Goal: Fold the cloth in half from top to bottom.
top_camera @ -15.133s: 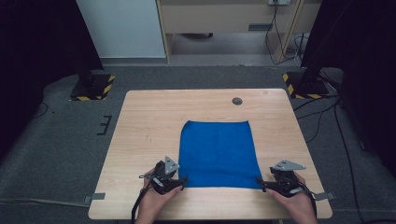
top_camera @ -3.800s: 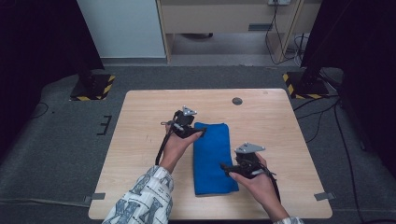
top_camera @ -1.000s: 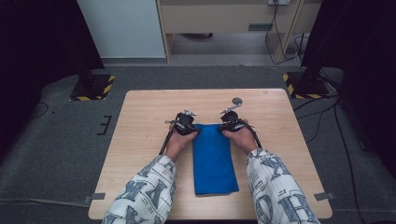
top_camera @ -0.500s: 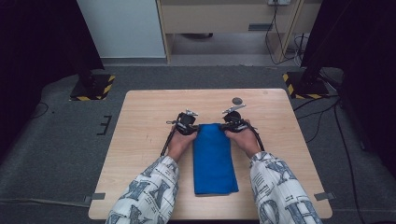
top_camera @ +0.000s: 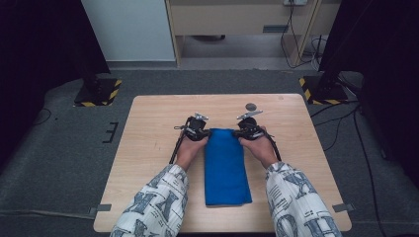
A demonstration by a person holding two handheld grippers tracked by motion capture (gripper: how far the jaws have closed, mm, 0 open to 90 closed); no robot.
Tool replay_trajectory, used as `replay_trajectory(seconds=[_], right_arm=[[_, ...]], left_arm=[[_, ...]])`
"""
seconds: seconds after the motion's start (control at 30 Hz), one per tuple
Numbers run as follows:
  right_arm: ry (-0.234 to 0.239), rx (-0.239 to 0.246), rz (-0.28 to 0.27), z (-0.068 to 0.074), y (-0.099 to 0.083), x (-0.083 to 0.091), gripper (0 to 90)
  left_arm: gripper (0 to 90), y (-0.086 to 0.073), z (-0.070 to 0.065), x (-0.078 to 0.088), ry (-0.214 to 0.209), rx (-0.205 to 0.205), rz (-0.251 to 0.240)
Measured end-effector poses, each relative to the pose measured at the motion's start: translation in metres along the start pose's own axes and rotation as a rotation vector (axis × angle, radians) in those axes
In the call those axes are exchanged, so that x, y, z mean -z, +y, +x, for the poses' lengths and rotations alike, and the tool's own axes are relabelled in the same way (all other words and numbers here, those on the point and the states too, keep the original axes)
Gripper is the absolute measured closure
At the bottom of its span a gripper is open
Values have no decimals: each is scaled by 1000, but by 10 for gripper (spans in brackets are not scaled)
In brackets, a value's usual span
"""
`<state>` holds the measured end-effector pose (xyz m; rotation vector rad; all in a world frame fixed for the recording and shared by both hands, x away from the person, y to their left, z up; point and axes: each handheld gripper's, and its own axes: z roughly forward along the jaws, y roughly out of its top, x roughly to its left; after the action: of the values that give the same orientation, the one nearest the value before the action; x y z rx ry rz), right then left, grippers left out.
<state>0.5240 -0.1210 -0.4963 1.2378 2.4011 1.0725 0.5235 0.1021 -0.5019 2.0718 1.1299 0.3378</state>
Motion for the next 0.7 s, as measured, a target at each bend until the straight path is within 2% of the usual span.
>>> replay_trajectory(seconds=[0.23,0.4,0.43,0.47,0.7], right_arm=[[-2,-10,-30,0,3,9,859],[-2,-22,-54,-1,5,16,859],[-1,-27,-56,-1,6,17,859],[-2,-24,-60,-1,6,18,859],[-12,-4,-67,0,11,24,859]], left_arm=[[838,10,-2,7,4,-13,-19],[841,16,-2,12,-9,10,-47],[843,17,-3,13,-9,-3,-38],[843,17,-3,13,-8,-15,-35],[849,23,-5,20,-10,-17,-51]])
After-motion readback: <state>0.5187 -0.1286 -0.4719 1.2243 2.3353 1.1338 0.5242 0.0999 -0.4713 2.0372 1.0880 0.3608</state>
